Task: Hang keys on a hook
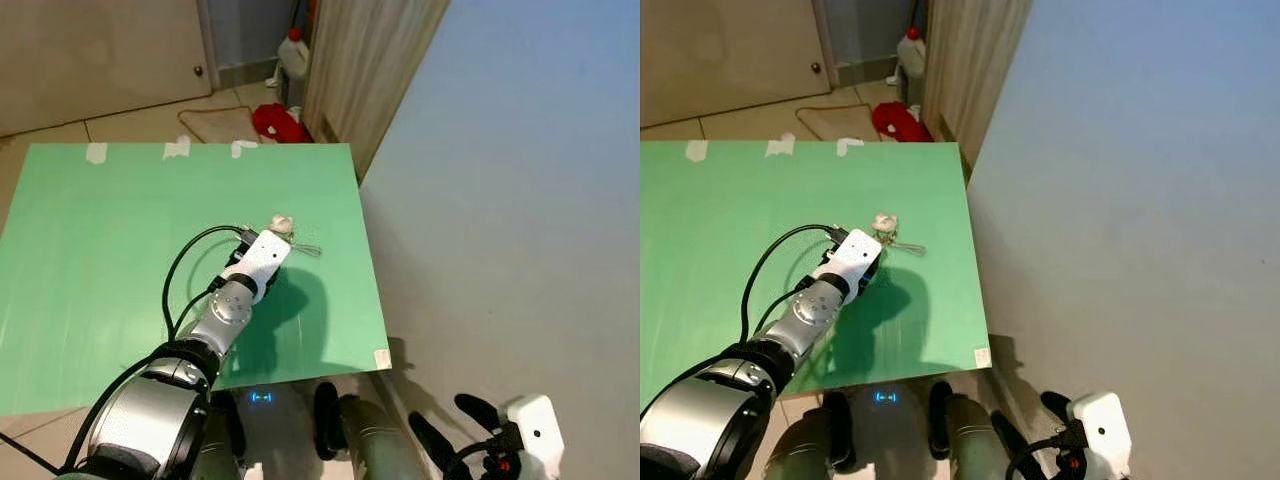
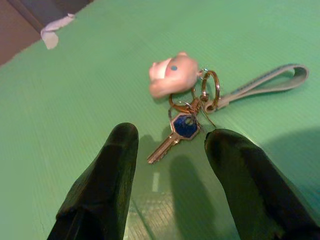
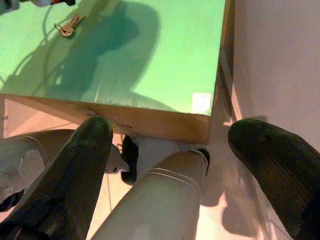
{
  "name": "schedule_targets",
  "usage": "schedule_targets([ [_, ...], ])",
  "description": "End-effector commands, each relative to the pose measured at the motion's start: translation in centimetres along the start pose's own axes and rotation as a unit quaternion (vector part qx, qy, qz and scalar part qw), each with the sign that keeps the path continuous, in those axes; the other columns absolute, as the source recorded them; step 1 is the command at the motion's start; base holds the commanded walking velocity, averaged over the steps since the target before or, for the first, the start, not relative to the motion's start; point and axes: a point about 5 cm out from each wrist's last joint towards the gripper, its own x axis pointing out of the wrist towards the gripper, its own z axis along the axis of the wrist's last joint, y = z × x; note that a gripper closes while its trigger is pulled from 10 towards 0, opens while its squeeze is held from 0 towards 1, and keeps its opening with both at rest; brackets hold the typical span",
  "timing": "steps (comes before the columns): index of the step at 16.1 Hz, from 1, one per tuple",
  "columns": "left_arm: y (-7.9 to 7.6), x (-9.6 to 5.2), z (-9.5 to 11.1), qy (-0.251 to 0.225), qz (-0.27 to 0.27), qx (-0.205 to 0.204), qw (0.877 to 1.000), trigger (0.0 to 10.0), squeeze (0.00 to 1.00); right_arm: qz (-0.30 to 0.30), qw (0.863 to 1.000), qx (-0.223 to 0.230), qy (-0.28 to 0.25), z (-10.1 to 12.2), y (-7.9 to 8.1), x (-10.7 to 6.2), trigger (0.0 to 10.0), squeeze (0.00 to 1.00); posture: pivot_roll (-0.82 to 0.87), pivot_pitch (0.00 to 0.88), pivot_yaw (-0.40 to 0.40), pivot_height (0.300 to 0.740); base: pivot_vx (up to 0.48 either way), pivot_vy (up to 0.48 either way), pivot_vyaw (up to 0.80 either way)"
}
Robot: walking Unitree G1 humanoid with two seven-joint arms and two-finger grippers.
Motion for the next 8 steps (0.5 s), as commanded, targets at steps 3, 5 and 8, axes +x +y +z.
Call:
schedule_targets([
  [3, -0.7, -0.1, -0.6, 0.02, -0.007, -0.006, 1.0, 10.0, 0.0, -0.013, 1.0, 0.005, 0.021, -0.4, -0.1, -1.3, 10.0, 0.0, -0.48, 0.372, -0.169, 0.74, 0.0, 0.0, 0.0],
  [5, -0.7, -0.1, -0.5, 0.02, -0.007, -0.009, 1.0, 10.0, 0.0, -0.016, 1.0, 0.005, 0.025, -0.6, -0.1, -1.6, 10.0, 0.0, -0.49, 0.375, -0.172, 0.74, 0.0, 0.0, 0.0],
  [8, -0.5, 0.1, 0.0, 0.011, -0.006, -0.002, 1.0, 10.0, 0.0, -0.019, 0.999, 0.006, 0.029, -0.6, 0.0, -2.0, 10.0, 0.0, -0.5, 0.376, -0.176, 0.74, 0.0, 0.0, 0.0],
])
